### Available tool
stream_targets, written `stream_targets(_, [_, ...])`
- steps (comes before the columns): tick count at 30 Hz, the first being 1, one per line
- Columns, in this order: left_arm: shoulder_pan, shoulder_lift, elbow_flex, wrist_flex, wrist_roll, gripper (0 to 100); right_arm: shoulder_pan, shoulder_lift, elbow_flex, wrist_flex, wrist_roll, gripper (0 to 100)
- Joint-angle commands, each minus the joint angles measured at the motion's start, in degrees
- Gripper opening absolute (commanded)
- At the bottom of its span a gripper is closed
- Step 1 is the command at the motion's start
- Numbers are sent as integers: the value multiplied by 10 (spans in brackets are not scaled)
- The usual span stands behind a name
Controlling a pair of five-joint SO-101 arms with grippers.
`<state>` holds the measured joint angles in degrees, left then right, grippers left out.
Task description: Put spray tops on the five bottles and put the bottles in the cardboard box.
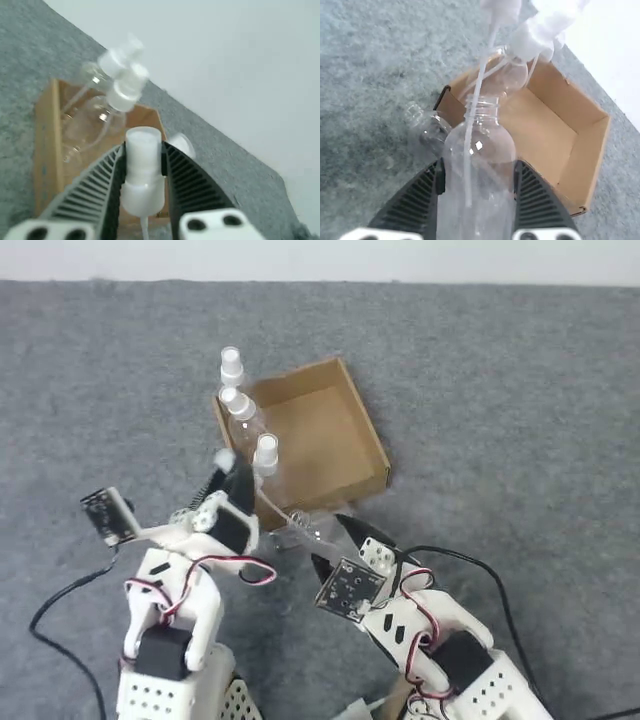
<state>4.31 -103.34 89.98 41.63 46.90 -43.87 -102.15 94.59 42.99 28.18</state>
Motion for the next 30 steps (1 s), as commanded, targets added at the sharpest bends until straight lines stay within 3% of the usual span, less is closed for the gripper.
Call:
stream_targets(1, [55,-10,-4,-2,-9,13,-5,-15,-10,-1,-11,44])
stream_targets(16, [176,-10,-2,60,-57,25,-1,-15,-13,0,-13,44])
stream_targets(23, [176,-10,-2,85,-55,230,0,-15,-13,0,-13,44])
stream_targets(30, [173,-10,-7,88,-55,250,36,-15,-15,-12,-14,44])
